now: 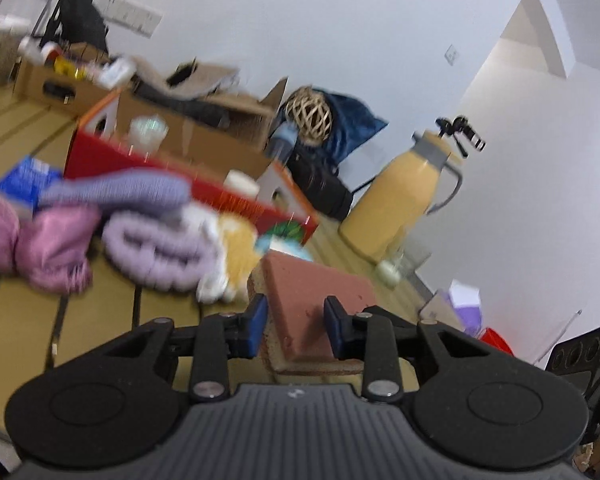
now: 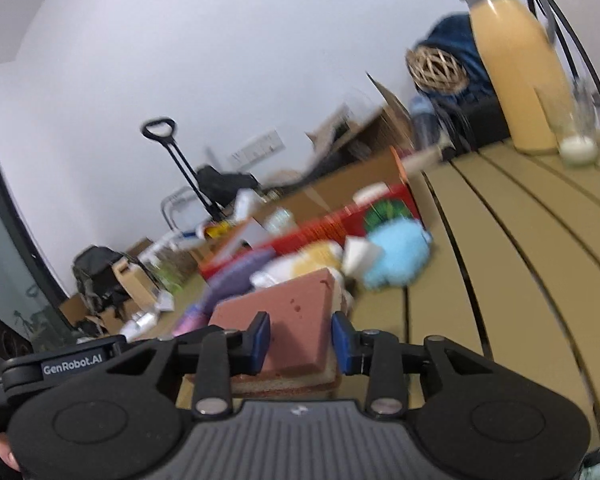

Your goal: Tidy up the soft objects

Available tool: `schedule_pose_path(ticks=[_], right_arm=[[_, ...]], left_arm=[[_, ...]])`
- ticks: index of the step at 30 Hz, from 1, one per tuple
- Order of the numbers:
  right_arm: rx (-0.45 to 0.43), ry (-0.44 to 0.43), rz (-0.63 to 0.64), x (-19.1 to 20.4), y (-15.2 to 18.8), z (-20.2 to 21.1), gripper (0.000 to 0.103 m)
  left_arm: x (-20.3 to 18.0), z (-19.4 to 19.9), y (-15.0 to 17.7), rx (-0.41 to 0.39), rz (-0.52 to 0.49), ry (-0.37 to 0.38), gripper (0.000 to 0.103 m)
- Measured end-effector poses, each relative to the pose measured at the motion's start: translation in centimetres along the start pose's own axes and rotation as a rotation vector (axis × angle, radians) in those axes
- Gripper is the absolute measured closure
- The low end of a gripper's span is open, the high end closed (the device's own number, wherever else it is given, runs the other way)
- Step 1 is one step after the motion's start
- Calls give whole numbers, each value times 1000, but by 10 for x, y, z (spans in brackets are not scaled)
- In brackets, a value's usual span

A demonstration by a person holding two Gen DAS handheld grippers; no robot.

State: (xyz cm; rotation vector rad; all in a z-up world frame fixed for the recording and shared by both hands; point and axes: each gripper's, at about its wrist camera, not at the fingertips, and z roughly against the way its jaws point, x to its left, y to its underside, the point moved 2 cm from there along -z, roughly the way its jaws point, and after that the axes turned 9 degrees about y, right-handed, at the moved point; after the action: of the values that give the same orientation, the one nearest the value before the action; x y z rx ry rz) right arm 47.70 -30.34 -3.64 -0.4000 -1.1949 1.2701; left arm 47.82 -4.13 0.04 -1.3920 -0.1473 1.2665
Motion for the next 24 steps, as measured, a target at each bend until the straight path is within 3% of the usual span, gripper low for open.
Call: schedule_pose_path(ticks=[5, 9, 12, 16, 20, 21, 24], right_arm=[[-43, -13, 33, 15, -58, -14, 70], [-39, 22, 77, 14, -120, -69, 70], [13, 50, 70, -7, -148, -127, 70], [79, 104, 50, -37, -159, -196, 70], [116, 154, 60, -50, -156, -228, 68], [108, 157, 65, -50, -155, -228, 67], [101, 165, 77, -47, -151, -218, 61]], left_arm=[[-1, -39, -67, -38, -3, 13, 72], [27, -106, -113, -2, 56, -8, 72], [60, -162, -127, 44, 114, -39, 72], [87, -217, -130, 120, 148, -96, 72], [87, -230, -131, 151, 113, -114, 58], [86, -226, -131, 152, 121, -101, 51], [74, -197, -134, 129, 112, -73, 44]])
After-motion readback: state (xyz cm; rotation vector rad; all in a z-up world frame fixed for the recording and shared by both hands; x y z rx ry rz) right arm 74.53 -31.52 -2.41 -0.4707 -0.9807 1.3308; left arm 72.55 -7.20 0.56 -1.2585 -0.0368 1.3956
